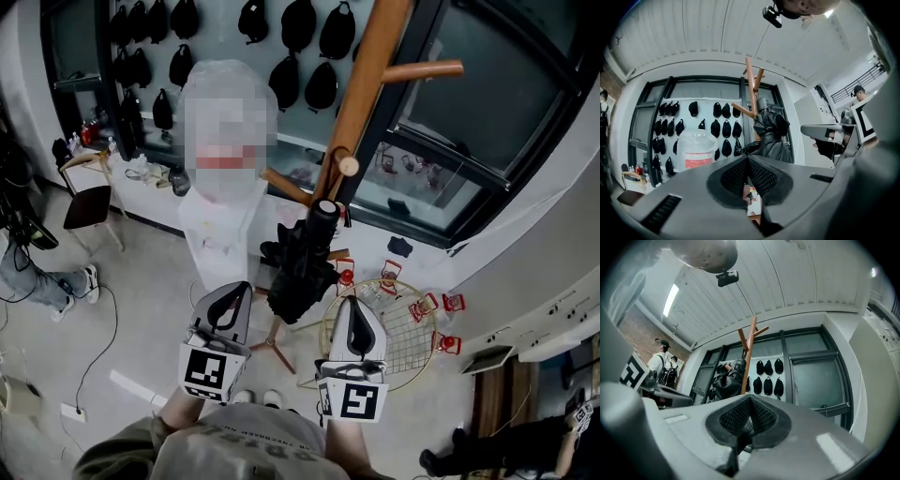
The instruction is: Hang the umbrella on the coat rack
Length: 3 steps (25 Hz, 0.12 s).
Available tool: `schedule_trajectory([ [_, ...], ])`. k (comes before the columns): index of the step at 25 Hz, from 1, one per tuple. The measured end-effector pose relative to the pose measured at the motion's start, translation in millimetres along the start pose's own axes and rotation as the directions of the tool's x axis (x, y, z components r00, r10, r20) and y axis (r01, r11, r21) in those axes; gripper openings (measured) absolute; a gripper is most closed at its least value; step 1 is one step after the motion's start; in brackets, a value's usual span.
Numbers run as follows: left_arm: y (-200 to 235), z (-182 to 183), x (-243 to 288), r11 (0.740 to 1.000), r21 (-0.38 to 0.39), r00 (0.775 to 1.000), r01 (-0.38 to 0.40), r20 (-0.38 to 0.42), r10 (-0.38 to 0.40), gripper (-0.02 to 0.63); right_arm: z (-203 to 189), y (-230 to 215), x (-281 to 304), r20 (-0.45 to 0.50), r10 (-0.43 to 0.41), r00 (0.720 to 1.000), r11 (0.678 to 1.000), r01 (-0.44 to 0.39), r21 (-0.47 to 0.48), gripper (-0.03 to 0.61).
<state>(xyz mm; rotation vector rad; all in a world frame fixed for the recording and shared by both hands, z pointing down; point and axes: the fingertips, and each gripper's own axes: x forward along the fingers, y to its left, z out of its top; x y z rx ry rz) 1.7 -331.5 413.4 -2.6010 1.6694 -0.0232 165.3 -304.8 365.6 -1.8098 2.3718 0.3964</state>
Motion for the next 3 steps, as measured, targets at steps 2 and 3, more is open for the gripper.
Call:
schedule_trajectory([
  [2,-0.2,-3.4,-1.1,1.0,-0.006,1.0,0.004,-0.009,-0.004,0.009,-0.3,-0.3,-0.8,-0.001,0.0,1.0,1.0,0.0,-0.002,-0.002],
  [3,-0.3,-6.0,-1.7,1.0,-0.009,1.0,0.005,-0.017,-0.006,0.009,-0.4,-0.4,-1.1,-0.001,0.0,1.0,1.0,0.0,-0.003,-0.002],
])
